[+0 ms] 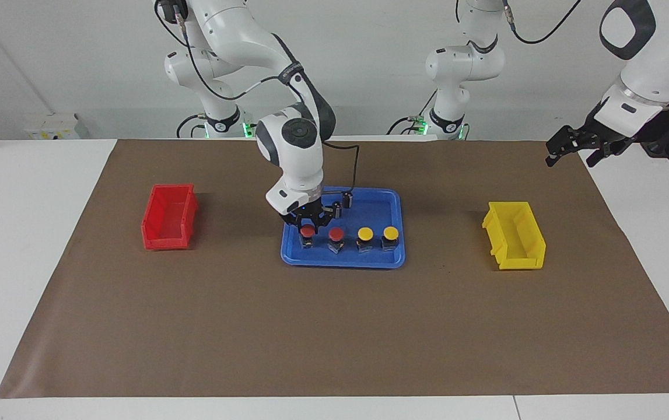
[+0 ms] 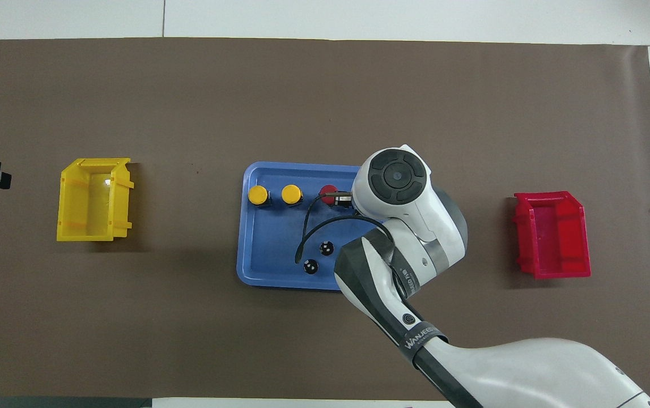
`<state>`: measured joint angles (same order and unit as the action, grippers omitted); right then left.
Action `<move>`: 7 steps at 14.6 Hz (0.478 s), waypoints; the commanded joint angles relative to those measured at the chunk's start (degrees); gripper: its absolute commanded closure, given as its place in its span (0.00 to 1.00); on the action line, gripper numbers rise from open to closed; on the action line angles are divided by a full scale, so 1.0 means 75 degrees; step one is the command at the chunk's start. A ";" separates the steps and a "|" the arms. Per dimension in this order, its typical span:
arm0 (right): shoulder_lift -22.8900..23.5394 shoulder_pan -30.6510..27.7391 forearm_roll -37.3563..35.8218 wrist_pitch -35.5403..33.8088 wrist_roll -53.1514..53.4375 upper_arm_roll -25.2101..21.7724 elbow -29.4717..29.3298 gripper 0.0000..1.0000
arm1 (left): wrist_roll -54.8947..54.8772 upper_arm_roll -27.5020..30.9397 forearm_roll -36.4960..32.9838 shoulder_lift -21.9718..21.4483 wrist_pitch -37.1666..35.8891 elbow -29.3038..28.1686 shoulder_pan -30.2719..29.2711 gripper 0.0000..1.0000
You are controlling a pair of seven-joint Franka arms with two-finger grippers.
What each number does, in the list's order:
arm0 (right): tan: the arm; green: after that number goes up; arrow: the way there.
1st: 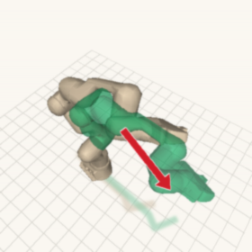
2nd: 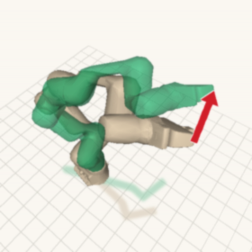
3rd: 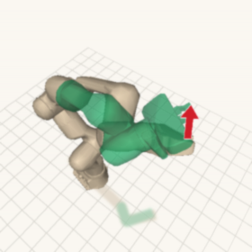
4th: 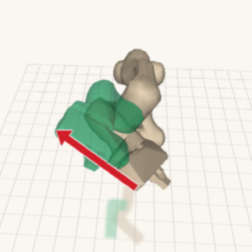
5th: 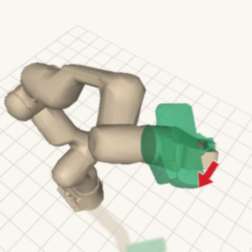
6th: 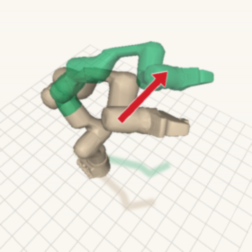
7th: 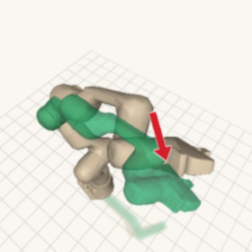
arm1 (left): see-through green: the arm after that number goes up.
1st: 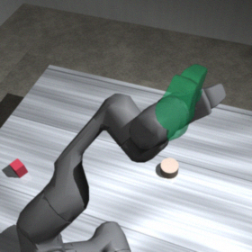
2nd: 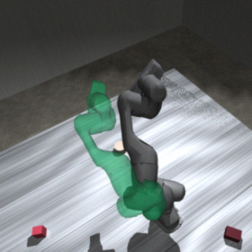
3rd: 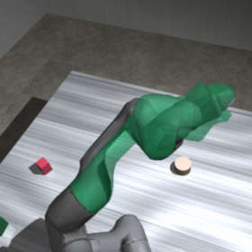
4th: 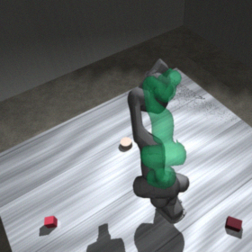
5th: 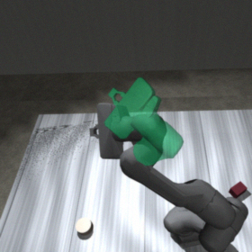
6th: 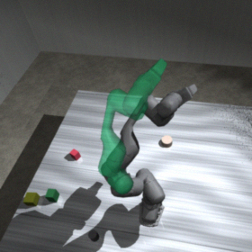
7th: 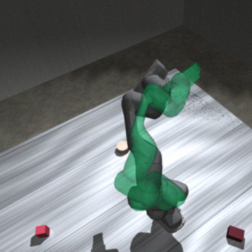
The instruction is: Sort red and yellow buttons by color
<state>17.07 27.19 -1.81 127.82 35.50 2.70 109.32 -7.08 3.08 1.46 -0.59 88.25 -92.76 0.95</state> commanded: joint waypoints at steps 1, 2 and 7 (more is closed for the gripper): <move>-0.0026 -0.0156 -0.0098 -0.0144 -0.0152 0.0039 -0.0173 0.88 | 0.0088 -0.0047 -0.0112 -0.0085 0.0187 -0.0183 -0.0045 0.00; -0.0038 -0.0203 -0.0098 -0.0319 -0.0175 0.0039 -0.0336 0.88 | 0.0088 -0.0047 -0.0112 -0.0096 0.0280 -0.0288 -0.0057 0.00; -0.0996 -0.1512 0.0730 -0.1900 -0.1833 0.0027 -0.1135 0.88 | 0.2051 -0.0129 -0.0112 -0.0179 0.2186 -0.1399 0.0982 0.00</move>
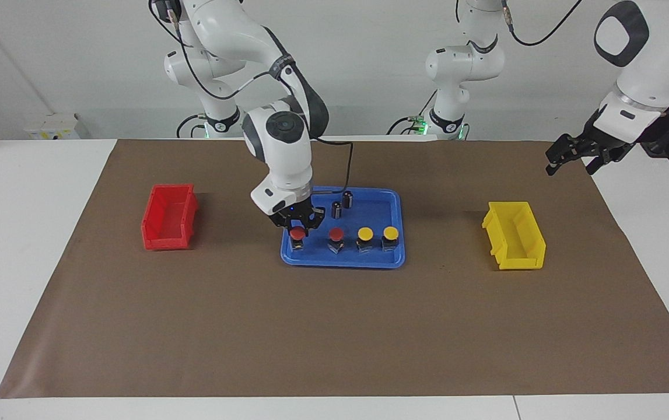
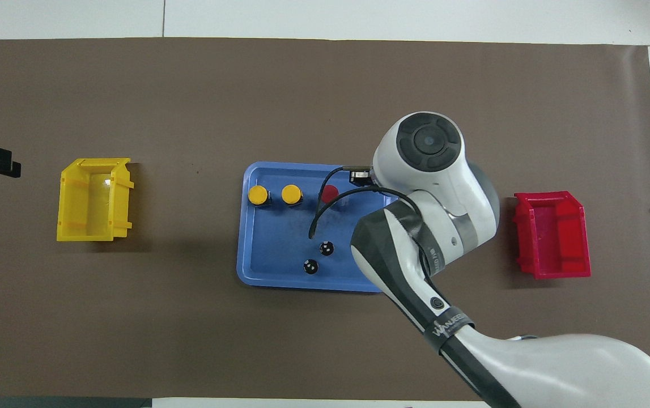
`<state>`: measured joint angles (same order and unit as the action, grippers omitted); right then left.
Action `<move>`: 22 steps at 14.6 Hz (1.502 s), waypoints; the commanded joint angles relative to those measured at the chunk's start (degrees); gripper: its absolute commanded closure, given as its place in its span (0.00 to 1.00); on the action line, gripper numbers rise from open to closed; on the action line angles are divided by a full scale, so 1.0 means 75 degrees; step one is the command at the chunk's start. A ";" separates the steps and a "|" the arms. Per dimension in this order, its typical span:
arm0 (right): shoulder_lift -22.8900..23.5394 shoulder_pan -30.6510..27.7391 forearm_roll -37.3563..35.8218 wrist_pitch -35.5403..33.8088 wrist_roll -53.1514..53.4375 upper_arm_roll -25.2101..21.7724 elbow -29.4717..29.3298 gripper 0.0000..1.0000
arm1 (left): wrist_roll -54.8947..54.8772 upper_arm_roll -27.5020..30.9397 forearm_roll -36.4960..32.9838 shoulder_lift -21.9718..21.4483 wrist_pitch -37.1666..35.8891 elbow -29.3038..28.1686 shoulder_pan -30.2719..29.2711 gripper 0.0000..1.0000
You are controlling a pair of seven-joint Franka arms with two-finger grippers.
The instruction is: Sort red and yellow buttons by color
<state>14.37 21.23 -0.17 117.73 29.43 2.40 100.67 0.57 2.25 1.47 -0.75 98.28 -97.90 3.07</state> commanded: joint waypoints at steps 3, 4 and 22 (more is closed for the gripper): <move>-0.1747 -0.2041 0.0725 -0.1376 -0.2770 0.0067 0.0870 0.88 | 0.3173 0.0005 -0.0114 0.0389 0.2011 -0.1173 0.1999 0.04; -0.2204 -0.2417 0.0737 -0.1412 -0.3194 0.0067 0.1397 0.88 | 0.3843 0.0005 -0.0114 0.0671 0.2199 -0.1173 0.2399 0.08; -0.3345 -0.4565 0.1218 0.1412 -0.5096 -0.0004 0.5432 0.88 | 0.6510 0.0017 -0.0126 0.2127 0.3912 -0.1736 0.4419 0.66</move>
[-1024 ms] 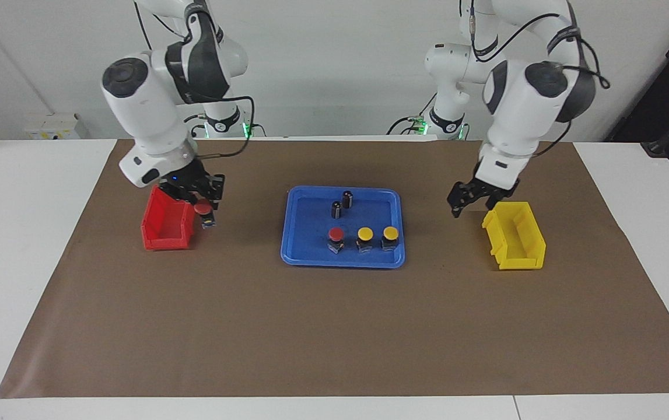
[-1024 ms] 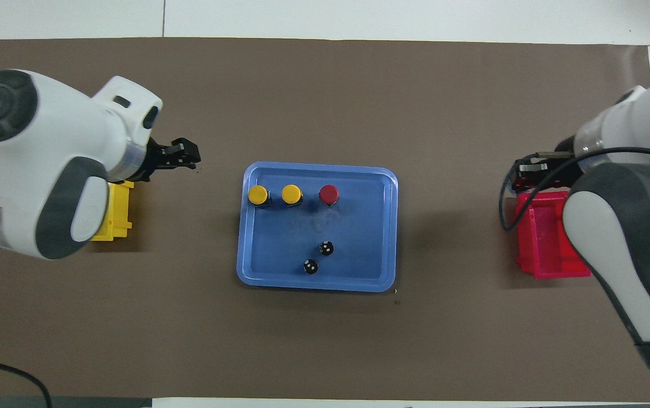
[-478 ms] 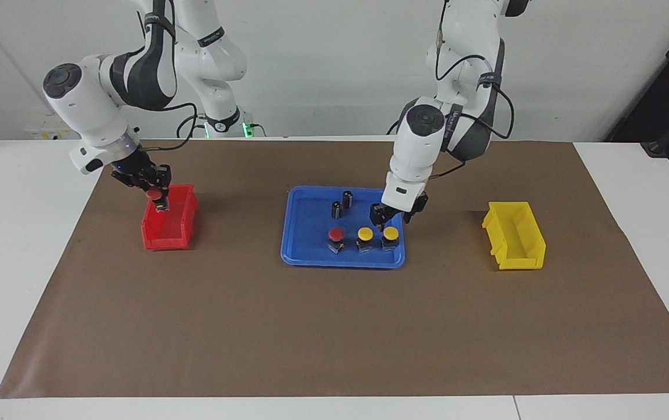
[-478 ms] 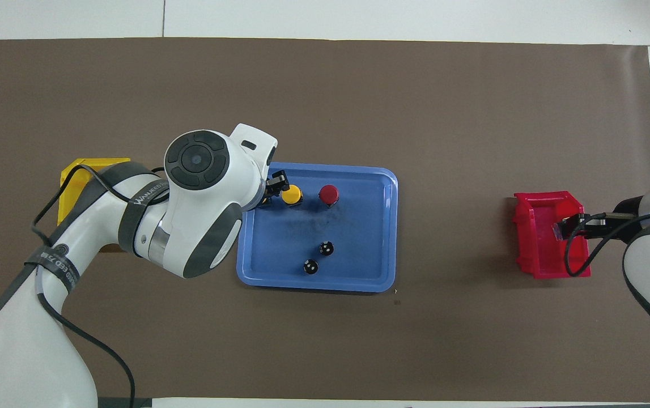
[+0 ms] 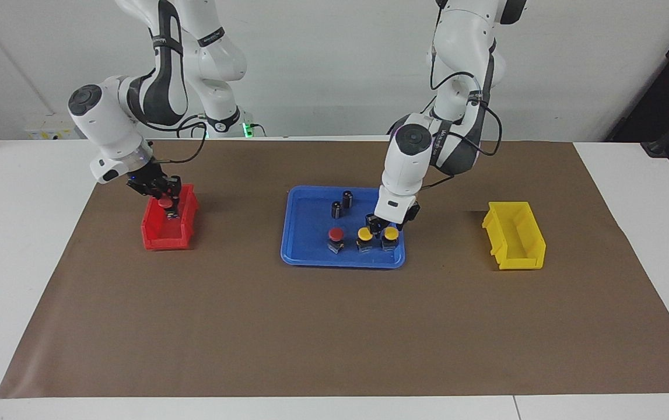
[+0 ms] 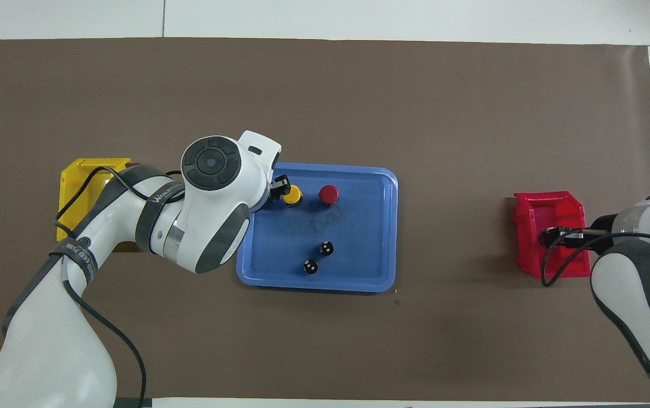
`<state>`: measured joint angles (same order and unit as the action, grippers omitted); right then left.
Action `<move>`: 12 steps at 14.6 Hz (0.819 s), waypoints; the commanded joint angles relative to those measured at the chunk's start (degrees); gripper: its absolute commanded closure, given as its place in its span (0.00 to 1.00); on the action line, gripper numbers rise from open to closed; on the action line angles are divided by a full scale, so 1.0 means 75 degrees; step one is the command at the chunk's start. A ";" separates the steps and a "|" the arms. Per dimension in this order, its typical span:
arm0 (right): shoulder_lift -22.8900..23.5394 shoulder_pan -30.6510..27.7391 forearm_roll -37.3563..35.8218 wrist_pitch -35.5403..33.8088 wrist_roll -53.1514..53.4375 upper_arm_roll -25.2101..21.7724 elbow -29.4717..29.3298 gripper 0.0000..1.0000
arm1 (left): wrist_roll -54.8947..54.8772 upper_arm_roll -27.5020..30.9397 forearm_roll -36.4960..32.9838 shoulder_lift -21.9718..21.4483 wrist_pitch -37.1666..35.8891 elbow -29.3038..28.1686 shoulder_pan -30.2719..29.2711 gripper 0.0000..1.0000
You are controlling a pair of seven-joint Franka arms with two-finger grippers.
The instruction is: Sort red and yellow buttons by color
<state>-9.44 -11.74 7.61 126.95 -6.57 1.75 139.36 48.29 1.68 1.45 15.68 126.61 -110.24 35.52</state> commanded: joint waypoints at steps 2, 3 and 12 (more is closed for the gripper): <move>-0.0148 -0.0239 0.0180 0.0299 -0.0413 0.0083 0.0415 0.88 | 0.0276 0.0115 -0.0122 -0.0051 0.0111 -0.0020 0.0093 0.98; -0.0148 -0.0239 0.0180 0.0358 -0.0437 0.0083 0.0450 0.88 | 0.0276 0.0127 -0.0122 -0.0051 0.0088 0.0027 0.0081 0.98; -0.0195 -0.0298 0.0180 0.0440 -0.0660 0.0072 0.0579 0.73 | -0.2446 0.0197 -0.0134 -0.1655 -0.2982 0.0661 -0.2199 0.99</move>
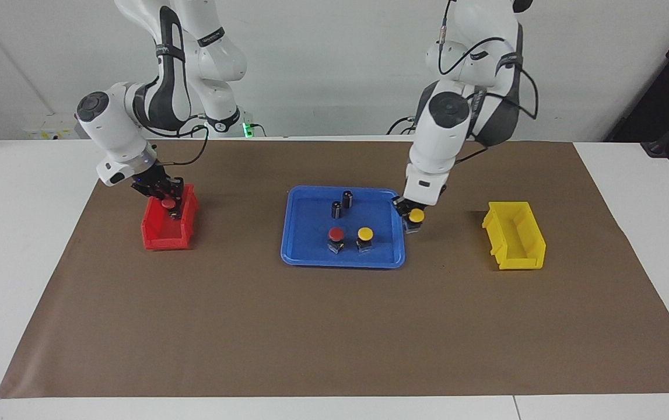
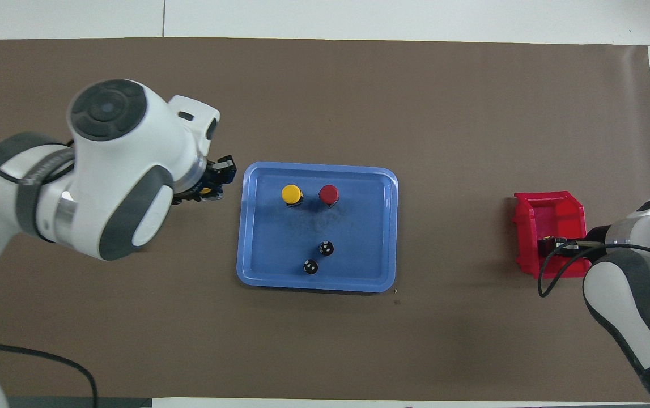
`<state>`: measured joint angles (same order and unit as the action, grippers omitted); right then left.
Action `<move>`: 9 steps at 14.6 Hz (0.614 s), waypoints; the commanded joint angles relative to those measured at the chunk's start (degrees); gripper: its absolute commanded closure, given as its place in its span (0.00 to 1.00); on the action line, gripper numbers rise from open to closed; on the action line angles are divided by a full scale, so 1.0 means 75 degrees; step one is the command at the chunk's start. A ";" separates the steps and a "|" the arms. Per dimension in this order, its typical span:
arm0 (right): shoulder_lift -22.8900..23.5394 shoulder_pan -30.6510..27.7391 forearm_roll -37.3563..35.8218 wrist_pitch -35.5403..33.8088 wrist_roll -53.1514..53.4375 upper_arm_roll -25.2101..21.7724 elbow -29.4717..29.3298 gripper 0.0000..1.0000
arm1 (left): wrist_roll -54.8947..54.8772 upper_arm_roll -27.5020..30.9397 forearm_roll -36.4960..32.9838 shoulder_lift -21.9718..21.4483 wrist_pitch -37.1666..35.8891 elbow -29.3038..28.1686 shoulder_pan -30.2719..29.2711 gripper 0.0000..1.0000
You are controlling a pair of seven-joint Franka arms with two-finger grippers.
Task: Sort red and yellow buttons by color
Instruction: 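Drop the yellow button into the yellow bin with the left gripper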
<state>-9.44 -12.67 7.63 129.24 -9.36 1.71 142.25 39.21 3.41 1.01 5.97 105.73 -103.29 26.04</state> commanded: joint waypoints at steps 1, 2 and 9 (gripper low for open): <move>-0.0195 -0.0162 0.0178 0.0124 -0.0298 0.0077 0.0194 0.60 | -0.1975 -0.0021 -0.0087 -0.0479 -0.0187 -0.0395 -0.1370 0.99; -0.0183 -0.0150 0.0178 0.0054 -0.0333 0.0077 0.0136 0.55 | -0.2678 -0.0021 -0.0099 -0.0515 -0.0164 -0.0466 -0.1815 0.99; 0.0180 -0.0197 0.0050 -0.1456 -0.0802 0.0066 -0.1374 0.44 | -0.4887 -0.0033 -0.0111 -0.1018 0.1484 -0.2173 -0.3213 0.99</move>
<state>-9.35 -13.19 7.63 122.34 -13.47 1.69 136.59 4.01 4.06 0.98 2.45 110.26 -111.40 2.87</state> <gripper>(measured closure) 0.436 0.608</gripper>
